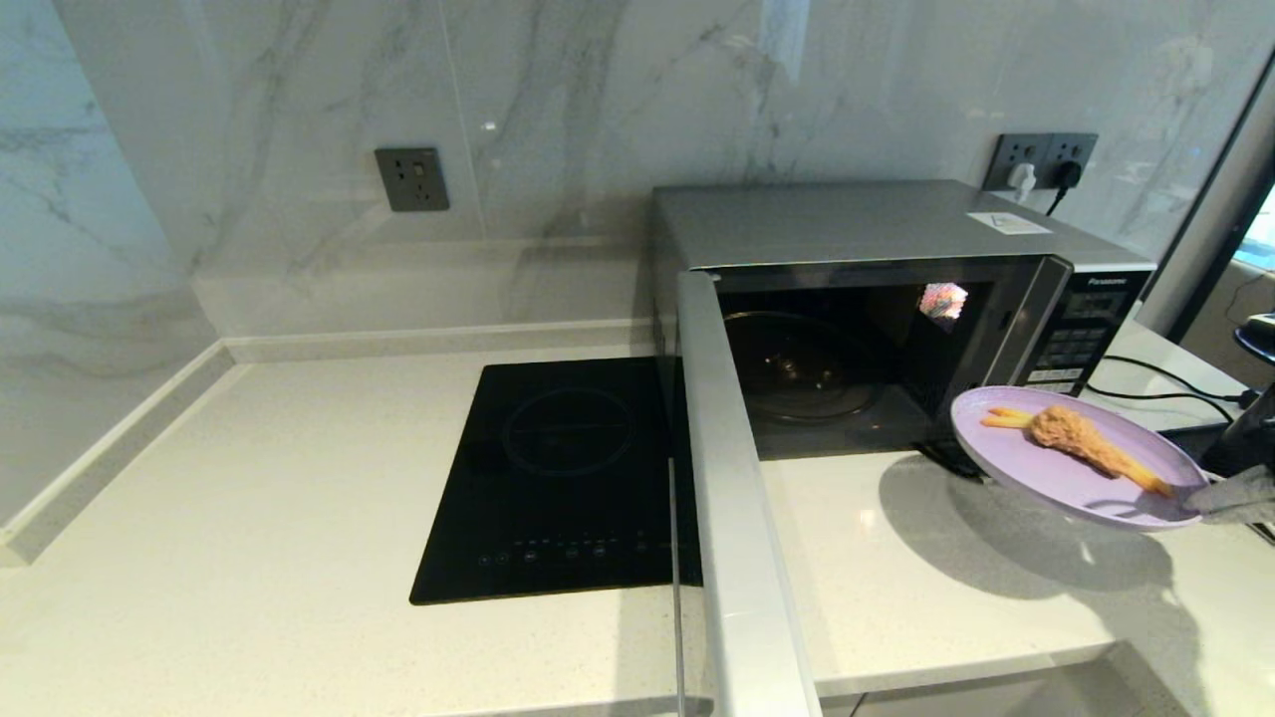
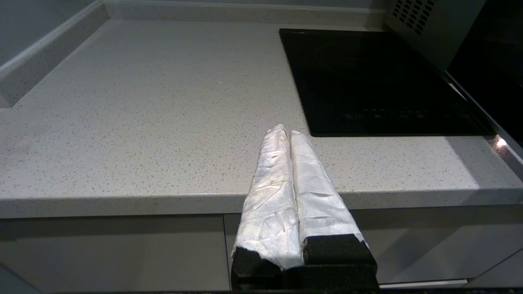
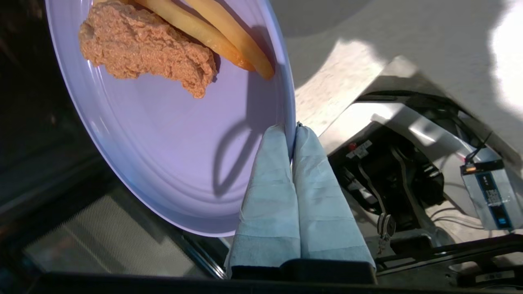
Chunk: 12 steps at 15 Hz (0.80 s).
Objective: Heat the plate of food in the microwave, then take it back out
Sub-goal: Put the plate in the microwave oven
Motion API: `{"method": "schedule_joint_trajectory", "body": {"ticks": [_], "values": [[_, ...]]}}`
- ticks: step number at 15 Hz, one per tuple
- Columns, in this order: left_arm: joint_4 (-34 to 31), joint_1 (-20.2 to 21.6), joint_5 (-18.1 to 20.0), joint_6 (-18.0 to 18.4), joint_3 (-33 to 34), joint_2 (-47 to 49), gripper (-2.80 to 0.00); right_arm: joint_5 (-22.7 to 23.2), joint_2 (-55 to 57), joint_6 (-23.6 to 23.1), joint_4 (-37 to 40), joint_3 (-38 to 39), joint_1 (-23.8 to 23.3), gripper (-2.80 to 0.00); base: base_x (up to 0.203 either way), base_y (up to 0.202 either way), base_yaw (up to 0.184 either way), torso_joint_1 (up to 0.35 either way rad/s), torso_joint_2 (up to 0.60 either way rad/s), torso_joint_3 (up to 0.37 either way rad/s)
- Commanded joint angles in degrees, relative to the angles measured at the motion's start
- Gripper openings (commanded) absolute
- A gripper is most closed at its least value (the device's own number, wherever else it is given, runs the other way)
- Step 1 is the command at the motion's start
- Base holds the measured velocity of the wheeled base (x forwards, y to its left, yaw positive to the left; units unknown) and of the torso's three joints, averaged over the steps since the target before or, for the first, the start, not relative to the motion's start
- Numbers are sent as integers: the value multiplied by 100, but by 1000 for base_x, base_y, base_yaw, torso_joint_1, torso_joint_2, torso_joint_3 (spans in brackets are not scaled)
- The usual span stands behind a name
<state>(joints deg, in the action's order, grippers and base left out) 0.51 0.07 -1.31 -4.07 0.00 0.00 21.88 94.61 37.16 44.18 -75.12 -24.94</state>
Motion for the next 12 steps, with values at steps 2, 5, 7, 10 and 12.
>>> {"method": "schedule_joint_trajectory", "body": {"ticks": [2, 5, 7, 10, 12], "values": [[2, 1, -1, -6, 0, 9, -280, 2, -29, 59, 21, -166, 751, -280, 0, 0, 0, 0, 0, 0], [2, 1, -10, -6, 0, 9, -280, -36, 128, 300, 5, -415, 1452, -280, 0, 0, 0, 0, 0, 0], [2, -6, -1, -6, 0, 9, -280, -209, 375, 551, -12, -646, 1854, -280, 0, 0, 0, 0, 0, 0], [2, 1, -1, -6, 0, 9, -280, -622, 752, 843, -132, -953, 2286, -280, 0, 0, 0, 0, 0, 0], [2, 1, -1, -6, 0, 9, -280, -918, 1037, 1106, -320, -1158, 2534, -280, 0, 0, 0, 0, 0, 0]]}}
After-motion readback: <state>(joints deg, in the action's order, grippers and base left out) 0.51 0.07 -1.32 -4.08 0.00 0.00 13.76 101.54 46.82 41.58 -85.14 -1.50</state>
